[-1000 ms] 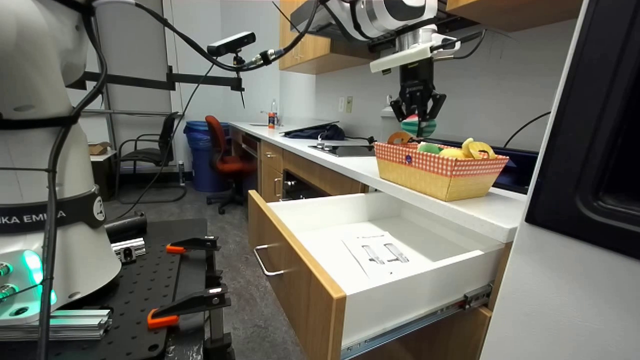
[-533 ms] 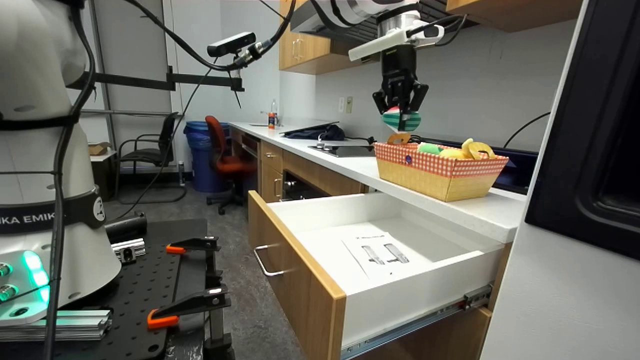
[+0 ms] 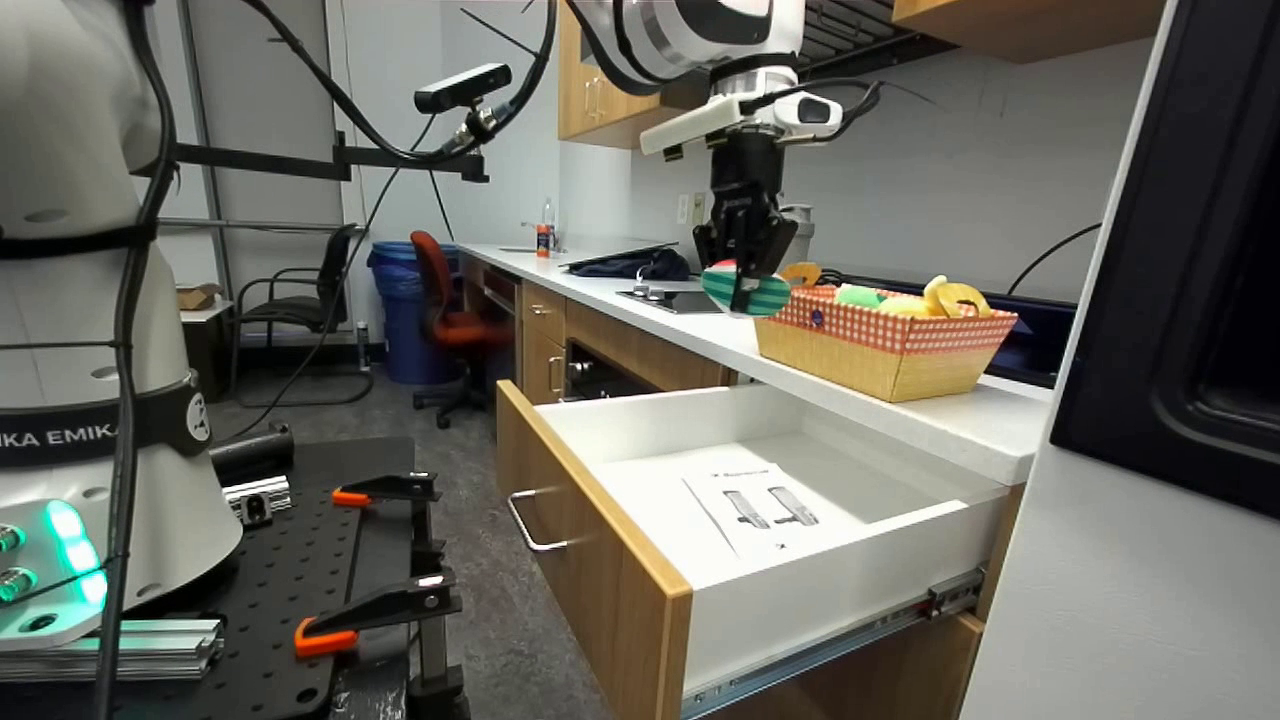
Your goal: Put the watermelon, banana and big orange plush in the top drawer below the countertop
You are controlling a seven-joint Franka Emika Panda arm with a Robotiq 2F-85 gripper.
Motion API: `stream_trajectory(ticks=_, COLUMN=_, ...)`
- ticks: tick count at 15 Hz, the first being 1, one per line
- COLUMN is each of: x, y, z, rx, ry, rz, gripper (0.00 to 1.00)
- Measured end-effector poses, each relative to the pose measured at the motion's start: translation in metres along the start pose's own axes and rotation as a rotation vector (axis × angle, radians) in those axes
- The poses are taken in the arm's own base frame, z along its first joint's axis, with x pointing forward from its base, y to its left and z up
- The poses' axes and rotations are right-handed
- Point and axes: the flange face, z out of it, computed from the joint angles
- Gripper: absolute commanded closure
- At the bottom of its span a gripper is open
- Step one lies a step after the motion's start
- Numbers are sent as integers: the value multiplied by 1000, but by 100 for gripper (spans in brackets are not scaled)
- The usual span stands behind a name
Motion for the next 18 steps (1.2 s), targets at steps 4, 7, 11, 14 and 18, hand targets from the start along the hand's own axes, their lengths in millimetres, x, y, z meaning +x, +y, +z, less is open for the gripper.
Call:
stream_trajectory(ticks=4, x=-13, y=-4, z=20, rx=6, ry=-45, rz=4, gripper=33)
stream_trajectory(ticks=7, x=-18, y=-6, z=27, rx=7, ry=-60, rz=3, gripper=11)
stream_trajectory(ticks=11, x=-18, y=-6, z=27, rx=8, ry=-62, rz=3, gripper=0)
stream_trajectory(ticks=14, x=-17, y=-5, z=22, rx=6, ry=-52, rz=6, gripper=0)
stream_trajectory(ticks=18, x=-8, y=-1, z=2, rx=-7, ry=-9, rz=7, gripper=0)
